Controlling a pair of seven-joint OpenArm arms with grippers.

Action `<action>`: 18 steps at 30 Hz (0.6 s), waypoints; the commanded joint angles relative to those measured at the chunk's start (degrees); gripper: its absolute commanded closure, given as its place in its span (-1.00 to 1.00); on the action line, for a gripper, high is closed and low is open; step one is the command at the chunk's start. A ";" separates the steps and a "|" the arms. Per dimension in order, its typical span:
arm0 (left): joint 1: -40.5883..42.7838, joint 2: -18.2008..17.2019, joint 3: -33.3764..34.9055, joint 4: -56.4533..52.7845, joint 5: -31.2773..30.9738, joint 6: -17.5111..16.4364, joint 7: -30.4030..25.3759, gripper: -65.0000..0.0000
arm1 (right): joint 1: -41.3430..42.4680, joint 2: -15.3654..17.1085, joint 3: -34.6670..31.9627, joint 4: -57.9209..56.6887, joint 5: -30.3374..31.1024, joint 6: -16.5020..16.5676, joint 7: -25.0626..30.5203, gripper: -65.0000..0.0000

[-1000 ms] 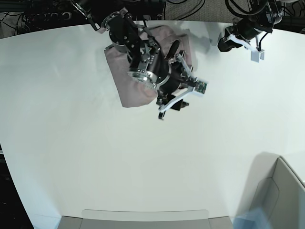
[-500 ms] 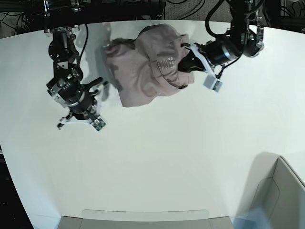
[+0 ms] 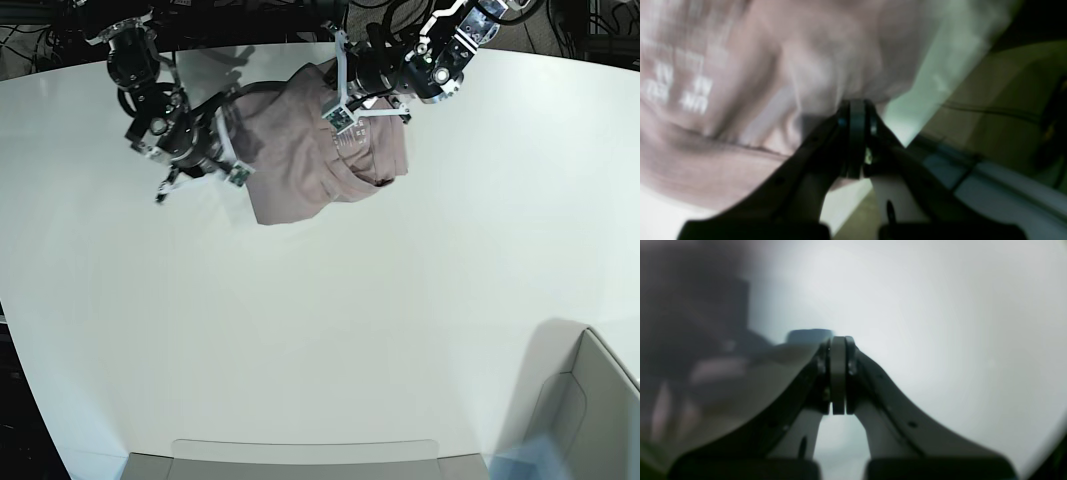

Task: Fold the T-shirt properly
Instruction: 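Press and square the folded bundle with both grippers, then grasp the folded shirt with the left gripper and slide it aside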

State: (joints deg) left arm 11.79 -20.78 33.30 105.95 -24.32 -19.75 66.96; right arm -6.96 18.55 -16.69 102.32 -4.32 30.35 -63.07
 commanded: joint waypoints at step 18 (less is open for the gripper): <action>1.44 6.31 -22.35 9.52 5.46 11.79 -0.98 1.00 | -9.52 0.84 0.47 13.41 -0.03 -0.06 0.34 1.00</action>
State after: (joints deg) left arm 13.72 -14.85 10.92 114.19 -17.98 -7.88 67.13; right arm -16.97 19.16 -16.29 114.85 -4.14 30.50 -63.05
